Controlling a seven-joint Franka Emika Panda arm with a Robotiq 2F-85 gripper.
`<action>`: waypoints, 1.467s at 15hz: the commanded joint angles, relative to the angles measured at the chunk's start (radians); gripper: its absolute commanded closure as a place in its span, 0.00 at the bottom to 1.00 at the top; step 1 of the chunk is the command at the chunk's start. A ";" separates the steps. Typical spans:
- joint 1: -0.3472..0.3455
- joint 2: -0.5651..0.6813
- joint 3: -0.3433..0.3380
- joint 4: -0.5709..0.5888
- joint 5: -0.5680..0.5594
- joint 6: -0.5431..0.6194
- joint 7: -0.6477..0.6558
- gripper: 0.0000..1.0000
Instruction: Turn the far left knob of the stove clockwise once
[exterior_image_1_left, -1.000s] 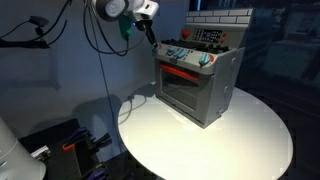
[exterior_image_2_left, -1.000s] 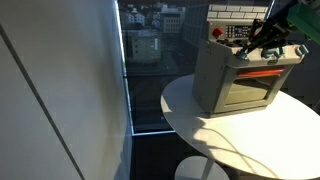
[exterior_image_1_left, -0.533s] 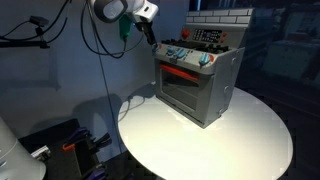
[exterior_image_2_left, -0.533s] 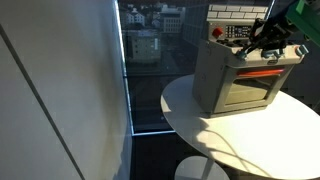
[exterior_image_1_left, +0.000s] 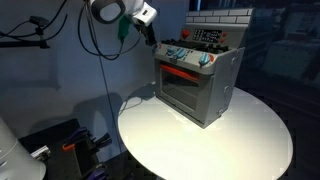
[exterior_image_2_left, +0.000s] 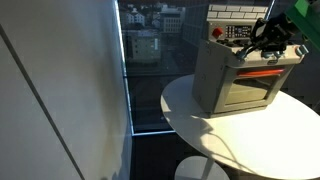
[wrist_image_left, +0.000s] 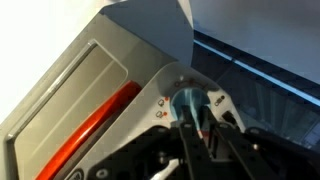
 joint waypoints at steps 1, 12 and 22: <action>0.010 -0.063 -0.002 -0.024 0.059 0.012 -0.015 0.95; 0.012 -0.152 -0.010 -0.052 0.029 -0.028 -0.069 0.06; 0.010 -0.253 -0.051 -0.090 -0.095 -0.265 -0.133 0.00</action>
